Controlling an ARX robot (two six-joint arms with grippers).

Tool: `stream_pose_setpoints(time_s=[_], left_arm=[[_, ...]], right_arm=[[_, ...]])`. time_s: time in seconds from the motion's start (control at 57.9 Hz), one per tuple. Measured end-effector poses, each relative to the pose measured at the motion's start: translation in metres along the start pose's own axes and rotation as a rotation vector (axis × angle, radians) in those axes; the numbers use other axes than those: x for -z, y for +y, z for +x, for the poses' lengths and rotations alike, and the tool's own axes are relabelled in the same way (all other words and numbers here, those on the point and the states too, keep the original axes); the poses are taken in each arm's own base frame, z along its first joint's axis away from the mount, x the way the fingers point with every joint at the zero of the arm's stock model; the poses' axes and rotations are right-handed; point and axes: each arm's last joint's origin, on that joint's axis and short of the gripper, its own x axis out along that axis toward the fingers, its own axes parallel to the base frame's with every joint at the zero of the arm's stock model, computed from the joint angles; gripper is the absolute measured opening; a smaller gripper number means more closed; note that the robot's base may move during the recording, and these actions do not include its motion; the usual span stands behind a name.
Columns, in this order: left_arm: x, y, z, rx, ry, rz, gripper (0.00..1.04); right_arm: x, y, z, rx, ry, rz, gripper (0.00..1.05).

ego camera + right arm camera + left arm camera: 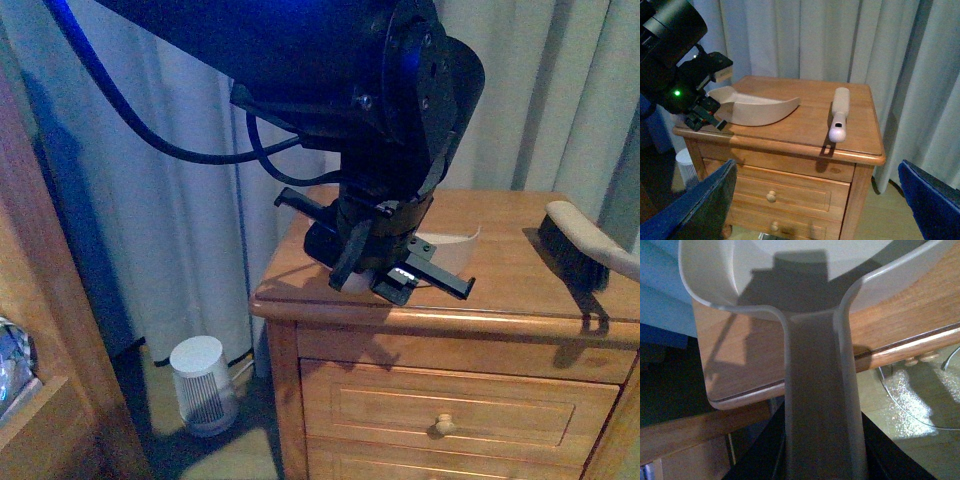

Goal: Clean up trash

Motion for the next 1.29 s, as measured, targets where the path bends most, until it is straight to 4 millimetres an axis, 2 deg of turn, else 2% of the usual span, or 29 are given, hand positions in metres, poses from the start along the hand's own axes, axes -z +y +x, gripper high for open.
stream_pose_setpoints(time_s=[0.19,0.311,0.449,0.501,0.656,0.846,0.95,1.053,1.157,1.295], left_arm=[[-0.001,0.005,-0.002,0.014,-0.042,-0.014,0.28],[-0.006,0.013,-0.014,0.01,-0.113,-0.009,0.28],[-0.019,0.036,-0.055,0.032,-0.277,-0.01,0.28],[-0.023,0.048,-0.077,0.036,-0.354,-0.011,0.28],[-0.019,0.085,-0.127,0.016,-0.525,0.013,0.28],[0.016,0.144,-0.187,-0.032,-0.639,0.033,0.28],[0.044,0.178,-0.222,-0.084,-0.686,0.035,0.28],[0.074,0.203,-0.255,-0.14,-0.714,0.012,0.28],[0.113,0.218,-0.289,-0.189,-0.731,-0.021,0.28],[0.157,0.221,-0.319,-0.207,-0.748,-0.058,0.28]], right_arm=[[0.0,0.0,0.0,0.0,0.0,0.0,0.97],[0.0,0.0,0.0,0.0,0.0,0.0,0.97],[0.0,0.0,0.0,0.0,0.0,0.0,0.97],[0.0,0.0,0.0,0.0,0.0,0.0,0.97],[0.0,0.0,0.0,0.0,0.0,0.0,0.97],[0.0,0.0,0.0,0.0,0.0,0.0,0.97],[0.0,0.0,0.0,0.0,0.0,0.0,0.97],[0.0,0.0,0.0,0.0,0.0,0.0,0.97],[0.0,0.0,0.0,0.0,0.0,0.0,0.97],[0.0,0.0,0.0,0.0,0.0,0.0,0.97]])
